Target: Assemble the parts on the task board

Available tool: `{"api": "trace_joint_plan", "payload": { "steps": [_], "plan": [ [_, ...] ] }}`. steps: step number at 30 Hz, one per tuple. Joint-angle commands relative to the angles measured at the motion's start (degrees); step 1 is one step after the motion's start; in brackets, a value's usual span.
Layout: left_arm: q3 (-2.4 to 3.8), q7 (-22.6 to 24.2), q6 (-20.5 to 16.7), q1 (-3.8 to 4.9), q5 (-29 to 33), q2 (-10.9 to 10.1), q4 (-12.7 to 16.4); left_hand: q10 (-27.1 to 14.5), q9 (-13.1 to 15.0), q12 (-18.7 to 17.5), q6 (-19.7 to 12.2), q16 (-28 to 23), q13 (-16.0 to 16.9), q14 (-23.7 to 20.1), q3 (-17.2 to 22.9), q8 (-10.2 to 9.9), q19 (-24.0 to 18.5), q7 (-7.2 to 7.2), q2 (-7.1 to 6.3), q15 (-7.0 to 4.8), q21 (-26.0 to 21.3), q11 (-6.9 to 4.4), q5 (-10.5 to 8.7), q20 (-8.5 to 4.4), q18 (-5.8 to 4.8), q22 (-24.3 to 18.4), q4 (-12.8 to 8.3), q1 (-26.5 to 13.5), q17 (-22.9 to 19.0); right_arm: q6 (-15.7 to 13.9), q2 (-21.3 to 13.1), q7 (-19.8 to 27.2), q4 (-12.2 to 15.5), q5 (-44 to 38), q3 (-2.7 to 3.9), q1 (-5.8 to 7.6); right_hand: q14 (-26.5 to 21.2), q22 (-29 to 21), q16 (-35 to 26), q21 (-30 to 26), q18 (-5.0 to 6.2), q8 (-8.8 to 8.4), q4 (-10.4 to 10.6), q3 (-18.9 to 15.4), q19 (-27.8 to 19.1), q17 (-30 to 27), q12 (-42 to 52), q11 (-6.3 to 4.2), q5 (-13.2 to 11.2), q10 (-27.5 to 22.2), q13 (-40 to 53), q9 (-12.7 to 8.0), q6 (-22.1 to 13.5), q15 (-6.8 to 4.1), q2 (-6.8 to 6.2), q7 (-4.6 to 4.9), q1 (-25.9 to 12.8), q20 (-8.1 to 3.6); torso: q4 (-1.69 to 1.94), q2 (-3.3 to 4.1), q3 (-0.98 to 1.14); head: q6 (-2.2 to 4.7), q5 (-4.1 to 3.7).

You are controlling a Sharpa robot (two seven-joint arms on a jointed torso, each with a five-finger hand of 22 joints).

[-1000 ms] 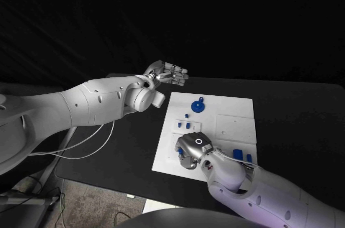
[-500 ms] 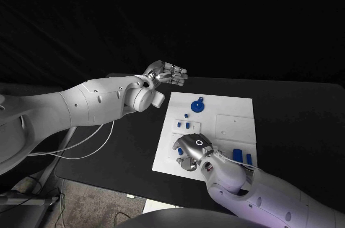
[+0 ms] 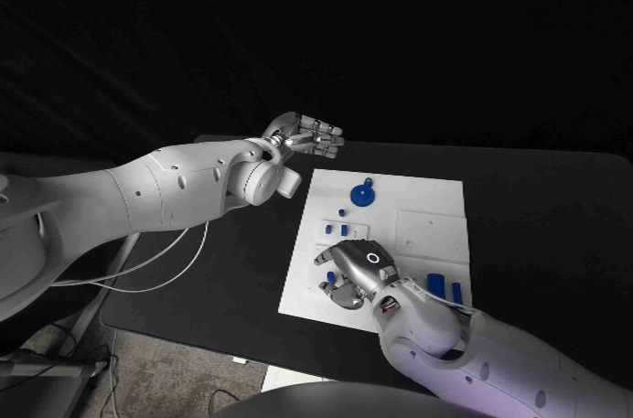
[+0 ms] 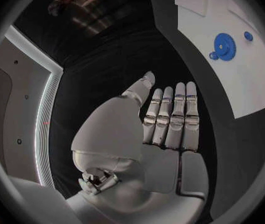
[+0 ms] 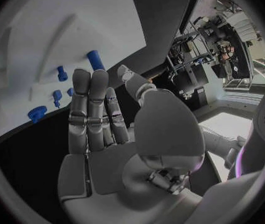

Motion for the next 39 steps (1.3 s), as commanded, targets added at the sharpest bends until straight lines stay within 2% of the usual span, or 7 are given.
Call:
{"api": "trace_joint_plan", "payload": {
  "steps": [1, 8, 17, 19, 27, 33, 39],
  "plan": [
    [0.03, 0.3, 0.8, 0.03, 0.1, 0.0, 0.0, -0.5, 0.1, 0.1, -0.1, -0.2, 0.0, -0.4, -0.2, 0.2, -0.1, 0.23, 0.35, -0.04, 0.1, 0.07, -0.29, 0.28, 0.38, 0.0, 0.0, 0.1, -0.1, -3.4, -1.3, 2.0, 1.4, 5.0, 0.99, 0.04, 0.3, 0.1, 0.5, -0.3, 0.44, -0.3, 0.3, 0.1, 1.7, -0.1, 0.4, -0.57, 0.2, 2.4, -0.1, 0.0, 0.1, -0.38, 0.4, 0.55, -1.1, -0.42, -0.08, -0.04, -0.05, 0.84, -0.73],
    [0.01, 2.1, 2.0, 0.03, 0.0, -0.6, -0.3, 0.0, 0.1, 0.0, 0.0, -0.2, 0.0, 0.0, -0.1, 0.2, -0.2, -0.42, 0.25, -0.5, 0.0, -0.75, -0.19, 0.12, 0.18, -0.2, -0.1, 0.0, 0.0, -0.3, -7.9, 4.3, 5.6, 14.6, 6.5, 0.96, -0.2, 0.4, 0.3, -0.6, -0.6, -0.23, 2.1, 2.7, 1.1, -0.2, 0.0, -2.25, 2.5, 10.6, 0.0, 0.0, 2.6, -0.95, 2.37, 0.96, -5.4, -0.97, -0.47, -0.29, -0.19, 2.96, -3.06],
    [-0.03, 4.2, 2.0, -0.6, 0.5, -2.1, -0.1, 0.7, 0.1, 0.0, 0.2, -0.2, 0.0, 0.8, 0.4, 0.2, 0.0, -0.35, 0.36, -0.74, 0.2, -0.72, -0.09, -0.22, -0.1, -0.2, -0.2, -0.3, 0.0, 12.1, -16.7, 0.9, 6.5, 31.5, 9.07, 7.05, 1.5, 3.1, 1.5, 8.4, -3.18, -0.18, 4.3, -2.5, 3.0, 0.9, 5.8, -6.88, 0.9, 24.6, 5.4, 0.3, 6.1, -3.9, 4.8, -1.18, -6.4, -3.72, -1.71, -1.53, -0.55, 5.47, -6.37],
    [-0.03, 4.6, 2.1, -0.9, 0.7, -2.4, 0.1, 0.9, 0.1, 0.0, 0.1, -0.2, -0.1, 1.1, 0.5, 0.1, 0.2, -0.36, 0.36, -0.83, 0.3, -0.78, -0.05, -0.31, -0.1, -0.1, -0.2, -0.4, 0.0, 15.6, -18.2, -1.2, 6.2, 35.2, 9.32, 8.29, 1.2, 5.9, 3.6, 14.3, -5.12, -0.27, 4.9, -6.8, 2.7, 3.8, 13.6, -7.4, 0.3, 21.3, 17.3, 0.2, 5.6, -4.5, 6.56, -1.38, -6.2, -5.13, -1.87, -1.8, -0.69, 5.91, -7.35],
    [-0.05, 6.4, 2.2, -2.31, 1.4, -4.2, 1.8, 1.6, 0.1, 0.0, -0.3, -0.1, -0.1, 2.4, 0.5, 0.2, 0.5, -0.6, 0.04, -1.2, 0.6, -1.15, -0.2, -0.62, -0.33, 0.0, -0.2, -1.0, 0.0, 25.8, -22.7, -11.1, 4.9, 48.0, 9.67, 10.83, -1.1, 8.9, 11.3, 22.9, -4.24, -0.23, 8.1, -5.9, 2.8, 19.2, 33.2, -7.59, 0.7, 14.6, 48.5, 1.3, 4.8, -4.34, 6.74, -1.49, -9.1, -4.56, -2.39, -2.8, -1.74, 5.71, -9.48],
    [-0.08, 7.0, 1.1, -3.69, 1.6, -6.2, 3.7, 3.1, 0.1, -0.1, -0.2, -0.2, 0.0, 3.9, -0.8, 0.2, 1.1, -0.86, -0.74, -1.48, 1.1, -1.61, 3.41, -0.92, -0.37, 0.1, 0.4, -2.5, 0.0, 29.7, -24.2, -16.6, 4.1, 50.7, 9.5, 11.22, -0.1, 10.0, 14.2, 31.2, -4.28, -0.19, 10.0, -4.4, 2.6, 27.5, 41.0, -7.73, 0.2, 17.6, 60.0, 3.0, 4.7, -4.43, 6.34, -1.65, -10.4, -4.6, -2.51, -3.96, -3.14, 4.09, -9.88],
    [-0.09, 7.3, 0.6, -5.09, 2.2, -7.1, 5.1, 3.5, 0.1, -0.1, -0.2, -0.2, 0.0, 4.6, -4.8, 0.2, 1.6, -0.93, 0.49, -1.7, 1.0, -1.77, 1.84, -1.15, -0.69, -0.6, 0.6, -1.9, 0.0, 30.6, -23.6, -19.3, 3.0, 51.7, 7.26, 11.27, 0.5, 10.0, 13.7, 33.3, -4.17, -0.2, 11.0, -4.7, 1.9, 30.6, 39.8, -7.59, -0.7, 18.5, 62.9, 3.6, 4.1, -4.36, 5.83, -1.49, -11.5, -4.47, -2.5, -4.9, -4.66, 3.25, -10.3]
  ]
}}
